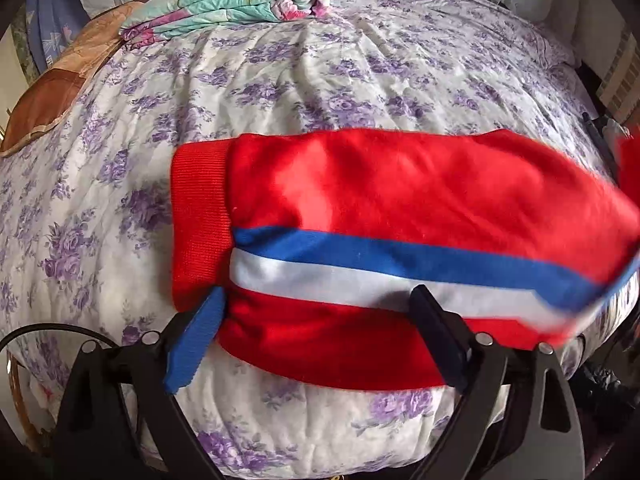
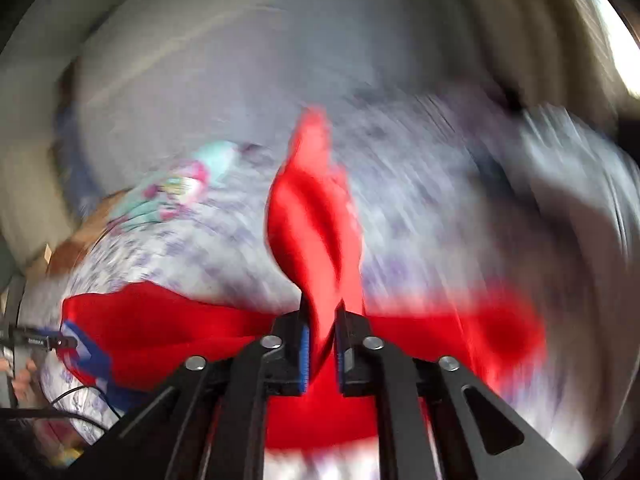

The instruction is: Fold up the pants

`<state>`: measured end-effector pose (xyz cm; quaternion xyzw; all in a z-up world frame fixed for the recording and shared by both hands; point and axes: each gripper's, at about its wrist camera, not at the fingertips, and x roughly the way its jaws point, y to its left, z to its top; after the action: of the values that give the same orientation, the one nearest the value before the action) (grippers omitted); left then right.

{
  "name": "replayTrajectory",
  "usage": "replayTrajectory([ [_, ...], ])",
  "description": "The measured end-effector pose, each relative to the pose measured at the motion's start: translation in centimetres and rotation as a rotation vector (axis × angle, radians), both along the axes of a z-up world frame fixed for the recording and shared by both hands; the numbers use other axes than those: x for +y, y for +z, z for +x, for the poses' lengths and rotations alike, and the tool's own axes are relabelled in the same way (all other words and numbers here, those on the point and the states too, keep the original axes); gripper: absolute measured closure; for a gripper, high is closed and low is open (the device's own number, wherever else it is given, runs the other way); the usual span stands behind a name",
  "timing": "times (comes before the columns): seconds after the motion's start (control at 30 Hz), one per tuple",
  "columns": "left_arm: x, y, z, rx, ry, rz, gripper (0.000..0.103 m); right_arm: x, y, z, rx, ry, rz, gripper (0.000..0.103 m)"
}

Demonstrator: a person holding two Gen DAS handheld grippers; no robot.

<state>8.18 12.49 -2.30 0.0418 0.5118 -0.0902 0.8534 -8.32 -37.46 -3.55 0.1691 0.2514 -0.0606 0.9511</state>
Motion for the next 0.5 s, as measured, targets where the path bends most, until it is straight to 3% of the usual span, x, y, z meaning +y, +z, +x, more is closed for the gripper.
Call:
replayTrajectory([
  [0.03, -0.2, -0.1, 0.0, -0.003, -0.002, 0.010, 0.011, -0.3, -1.7, -0.6, 0.030, -0.023, 0.047, 0.076],
  [0.1, -0.5, -0.2, -0.1, -0.005, -0.014, 0.037, 0.010, -0.4, -3.7, -1.9, 0.052, -0.045, 0.076, 0.071],
  [0.17, -0.6, -0.2, 0.0, 0.000, -0.016, 0.044, 0.010, -0.8, -2.9, -3.0, 0.011, -0.039, 0.077, 0.054],
  [0.2, -0.5, -0.1, 0.0, 0.004, -0.015, 0.042, 0.010, -1.2, -2.4, -3.4, -0.008, -0.040, 0.094, 0.037],
  [0.23, -0.5, -0.1, 0.0, 0.007, -0.014, 0.040, 0.010, -2.3, -1.9, -3.6, -0.025, -0.051, 0.125, 0.030],
  [0.3, -0.5, 0.0, 0.0, 0.007, -0.009, 0.036, 0.010, -4.4, -1.7, -3.3, -0.012, -0.045, 0.240, 0.030],
  [0.37, -0.5, -0.1, -0.1, 0.001, -0.006, 0.037, 0.009, -6.3, -2.5, -1.9, 0.052, -0.047, 0.328, 0.049],
  [0.4, -0.5, -0.1, -0.2, -0.003, -0.005, 0.040, 0.009, -6.4, -2.8, -0.7, 0.095, -0.021, 0.326, 0.088],
  [0.43, -0.6, -0.1, -0.2, -0.004, -0.005, 0.041, 0.009, -6.4, -2.5, 0.1, 0.107, 0.014, 0.319, 0.099],
  [0.5, -0.4, 0.0, -0.1, 0.000, 0.002, 0.028, 0.009, -6.2, -0.9, 0.9, 0.055, 0.041, 0.254, 0.099],
])
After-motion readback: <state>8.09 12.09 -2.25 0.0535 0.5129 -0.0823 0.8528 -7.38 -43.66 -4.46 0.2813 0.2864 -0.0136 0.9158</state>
